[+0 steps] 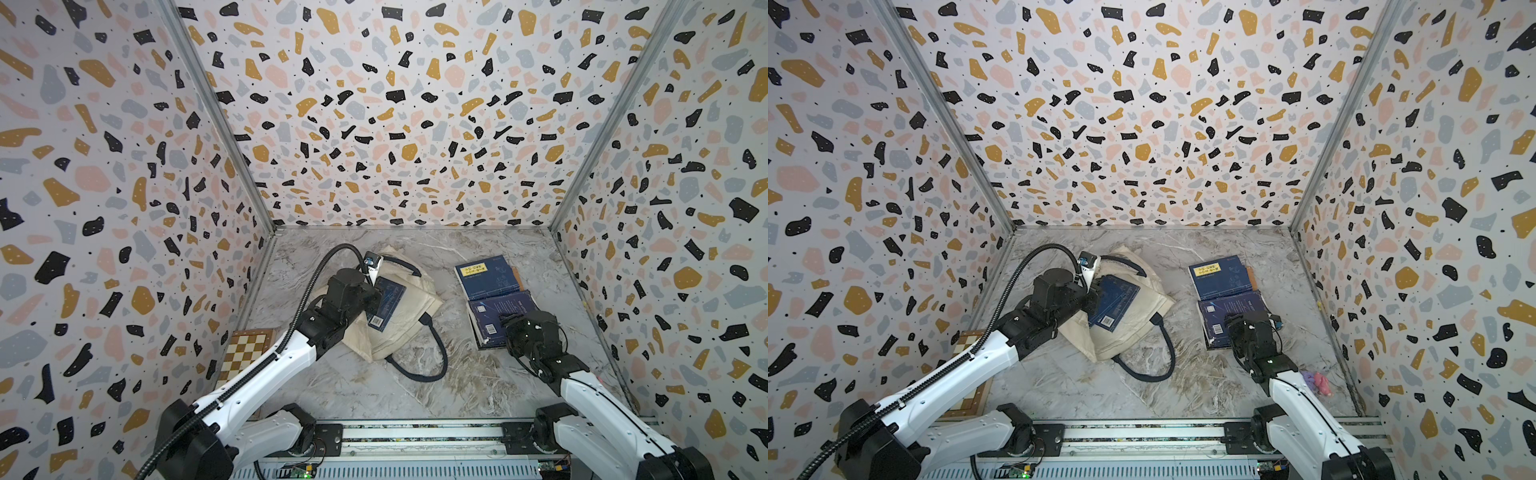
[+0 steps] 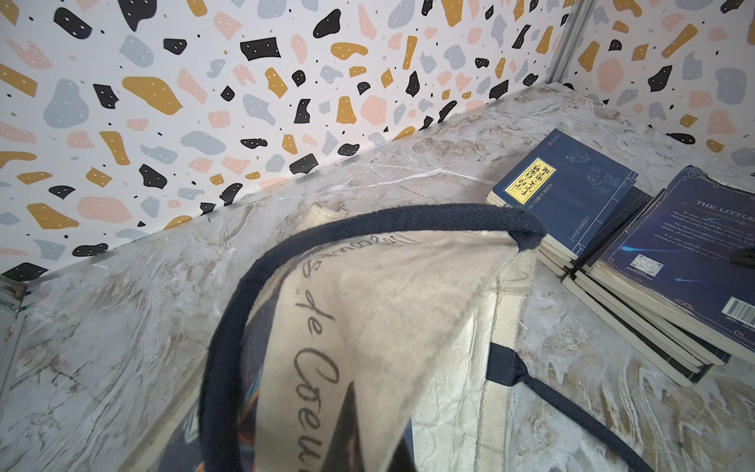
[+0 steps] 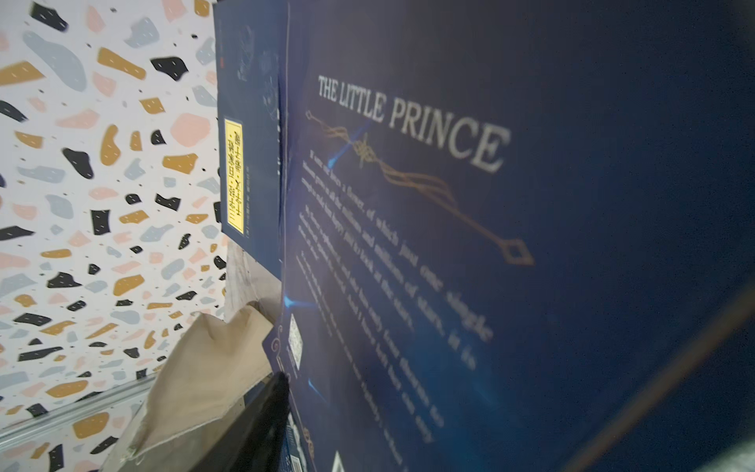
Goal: Take out the books from the canvas bag
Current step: Place the book on the book.
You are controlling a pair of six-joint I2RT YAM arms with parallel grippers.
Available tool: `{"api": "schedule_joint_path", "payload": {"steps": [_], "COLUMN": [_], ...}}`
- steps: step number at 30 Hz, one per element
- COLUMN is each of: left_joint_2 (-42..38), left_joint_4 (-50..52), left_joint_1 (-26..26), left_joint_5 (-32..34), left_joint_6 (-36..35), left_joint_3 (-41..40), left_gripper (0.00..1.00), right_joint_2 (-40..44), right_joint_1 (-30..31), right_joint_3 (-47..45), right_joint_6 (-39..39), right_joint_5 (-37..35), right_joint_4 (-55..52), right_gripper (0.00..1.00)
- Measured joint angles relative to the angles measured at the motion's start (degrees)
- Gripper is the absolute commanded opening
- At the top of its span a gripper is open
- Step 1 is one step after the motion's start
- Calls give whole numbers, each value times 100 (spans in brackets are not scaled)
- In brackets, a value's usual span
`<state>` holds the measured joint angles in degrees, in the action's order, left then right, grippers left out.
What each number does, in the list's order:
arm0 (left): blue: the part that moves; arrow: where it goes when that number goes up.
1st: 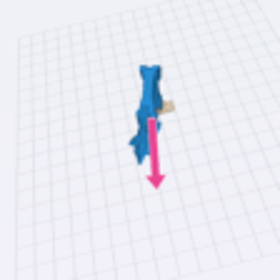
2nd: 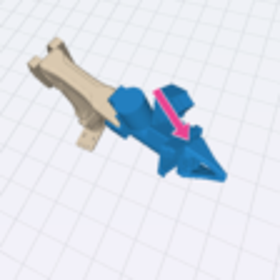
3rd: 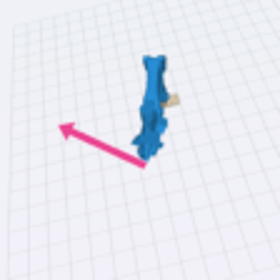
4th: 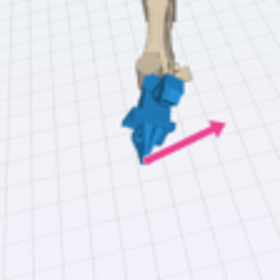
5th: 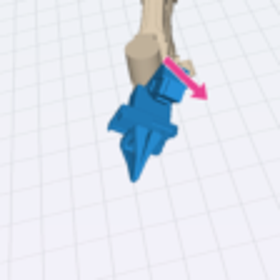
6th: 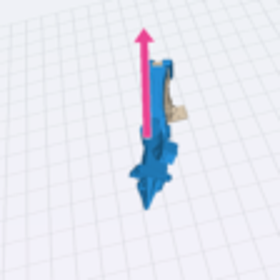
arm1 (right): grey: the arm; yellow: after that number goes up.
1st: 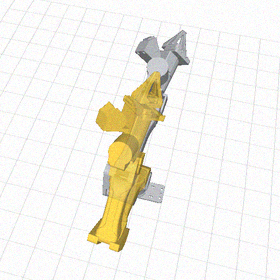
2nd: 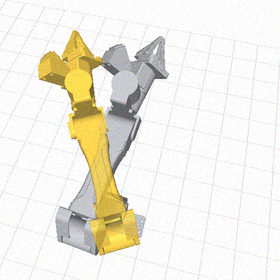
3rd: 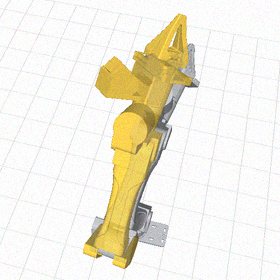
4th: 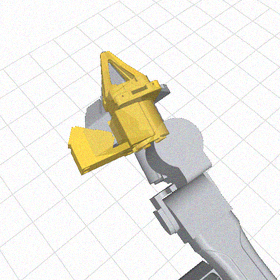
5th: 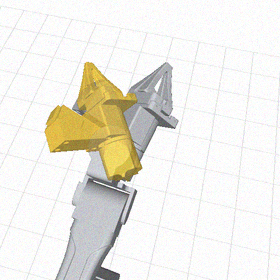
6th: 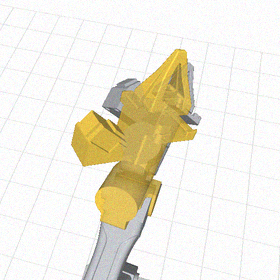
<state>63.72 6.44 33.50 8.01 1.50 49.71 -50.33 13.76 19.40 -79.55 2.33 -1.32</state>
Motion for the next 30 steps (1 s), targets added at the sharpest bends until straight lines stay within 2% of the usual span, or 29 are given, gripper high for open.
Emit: {"api": "schedule_joint_path", "payload": {"steps": [6,16,22,25,30], "left_joint_2": [0,26,26,26,22], "left_joint_4": [7,105,118,116,105], "left_joint_1": [0,0,0,0,-2], "left_joint_5": [-20,-39,-149,-238,-411], "left_joint_6": [0,0,4,4,4], "left_joint_3": [4,70,72,72,72], "left_gripper": [0,0,0,0,0], "right_joint_2": [105,1384,1554,1547,1510], "right_joint_1": [-4,-4,87,411,1797], "right_joint_3": [66,-114,-79,-76,-79], "right_joint_6": [125,216,1082,1502,1971], "right_joint_5": [273,260,437,525,382], "right_joint_4": [-315,-1679,-1467,-1119,-164], "right_gripper": [66,66,67,69,69]}}
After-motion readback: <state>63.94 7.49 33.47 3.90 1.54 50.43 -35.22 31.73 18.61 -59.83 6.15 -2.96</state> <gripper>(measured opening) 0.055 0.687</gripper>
